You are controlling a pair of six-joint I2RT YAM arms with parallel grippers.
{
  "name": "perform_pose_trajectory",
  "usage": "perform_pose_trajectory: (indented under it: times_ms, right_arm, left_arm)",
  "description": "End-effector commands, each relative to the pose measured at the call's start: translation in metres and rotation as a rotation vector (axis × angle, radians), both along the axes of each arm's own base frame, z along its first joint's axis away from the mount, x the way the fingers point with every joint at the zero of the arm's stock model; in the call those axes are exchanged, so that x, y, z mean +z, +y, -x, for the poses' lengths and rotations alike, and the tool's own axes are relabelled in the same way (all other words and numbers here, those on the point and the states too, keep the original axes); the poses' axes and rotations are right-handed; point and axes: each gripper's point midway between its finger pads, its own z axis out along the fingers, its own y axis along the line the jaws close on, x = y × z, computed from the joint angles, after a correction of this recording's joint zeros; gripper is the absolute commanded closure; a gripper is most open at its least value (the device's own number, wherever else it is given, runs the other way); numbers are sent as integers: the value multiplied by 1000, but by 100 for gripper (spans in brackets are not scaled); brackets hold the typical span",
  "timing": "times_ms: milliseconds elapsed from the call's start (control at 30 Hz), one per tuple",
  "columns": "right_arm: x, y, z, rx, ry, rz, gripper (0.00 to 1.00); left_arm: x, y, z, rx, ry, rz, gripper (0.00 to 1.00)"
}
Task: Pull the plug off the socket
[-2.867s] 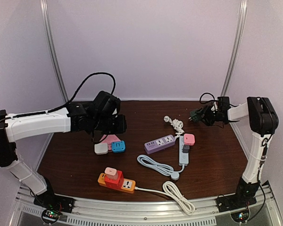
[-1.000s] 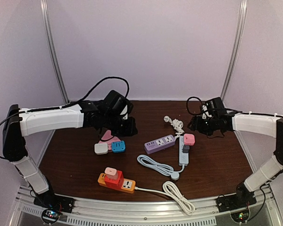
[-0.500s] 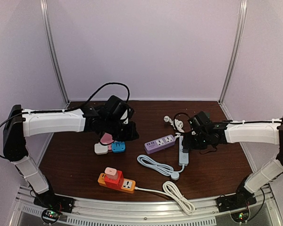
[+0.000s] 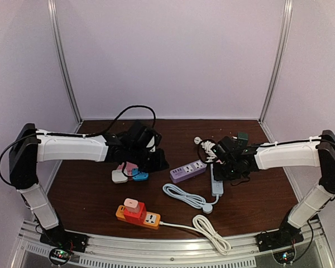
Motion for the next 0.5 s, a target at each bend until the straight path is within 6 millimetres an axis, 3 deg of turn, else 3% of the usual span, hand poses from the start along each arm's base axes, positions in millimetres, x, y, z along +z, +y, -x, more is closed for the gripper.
perform_pose_trajectory:
  times_ms: [0,267,467]
  right_arm:
    - [10,9,-4,55,-43,47,77]
    - [24,25,3,175,-89,42,84]
    - [31,27,5,228,-100,57,84]
  left_arm:
    - [-7,-30,2,-32,34,81,90]
    - [-25,-72,-3,-73,72,103,90]
    - [-41,-91,-14,-61,100,103,90]
